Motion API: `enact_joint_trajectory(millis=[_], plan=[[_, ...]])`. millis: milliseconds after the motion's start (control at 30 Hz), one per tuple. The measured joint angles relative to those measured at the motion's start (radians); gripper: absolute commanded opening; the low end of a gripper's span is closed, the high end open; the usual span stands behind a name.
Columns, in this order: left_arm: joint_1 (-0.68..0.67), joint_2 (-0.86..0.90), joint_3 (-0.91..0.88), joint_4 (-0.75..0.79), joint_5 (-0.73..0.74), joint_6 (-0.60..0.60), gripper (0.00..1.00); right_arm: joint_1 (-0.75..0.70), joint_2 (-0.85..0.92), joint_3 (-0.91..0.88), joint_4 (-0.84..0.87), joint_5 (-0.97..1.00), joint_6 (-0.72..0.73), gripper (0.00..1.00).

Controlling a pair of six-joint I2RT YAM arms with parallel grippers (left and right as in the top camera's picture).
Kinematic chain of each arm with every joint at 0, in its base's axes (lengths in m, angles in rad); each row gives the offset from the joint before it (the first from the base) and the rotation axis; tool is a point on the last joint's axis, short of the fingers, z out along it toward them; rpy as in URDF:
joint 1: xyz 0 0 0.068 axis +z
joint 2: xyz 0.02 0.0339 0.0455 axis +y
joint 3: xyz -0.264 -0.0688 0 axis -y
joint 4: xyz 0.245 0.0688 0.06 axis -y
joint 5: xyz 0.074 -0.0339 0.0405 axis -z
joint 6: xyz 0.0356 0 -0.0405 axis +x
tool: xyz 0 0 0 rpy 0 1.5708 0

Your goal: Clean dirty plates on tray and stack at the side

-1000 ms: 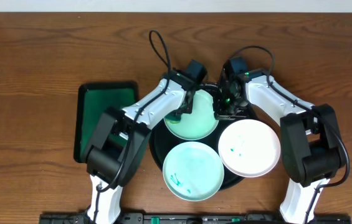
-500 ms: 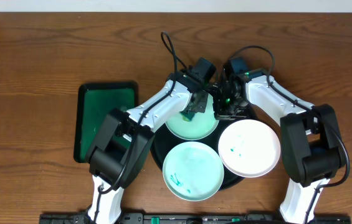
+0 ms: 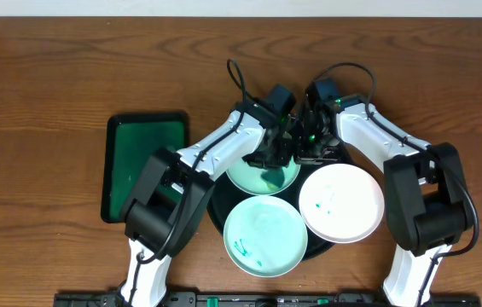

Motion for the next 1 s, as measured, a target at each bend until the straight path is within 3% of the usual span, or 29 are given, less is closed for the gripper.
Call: enact_joint_trajectory(millis=[167, 300, 733, 1000], plan=[[0.004, 0.001, 0.0, -0.021, 0.053, 0.0, 0.07, 0.0, 0.0, 0.0, -0.004, 0.002, -0.001, 0.01], [0.003, 0.001, 0.003, -0.084, 0.011, 0.0, 0.07, 0.0, 0.0, 0.0, -0.006, 0.001, -0.002, 0.01], [-0.029, 0.001, 0.017, -0.214, -0.291, -0.083, 0.07, 0.0, 0.0, 0.0, -0.006, 0.0, -0.004, 0.01], [-0.025, 0.003, 0.046, -0.229, -0.576, -0.143, 0.07, 0.0, 0.0, 0.0, -0.007, 0.0, -0.004, 0.01]])
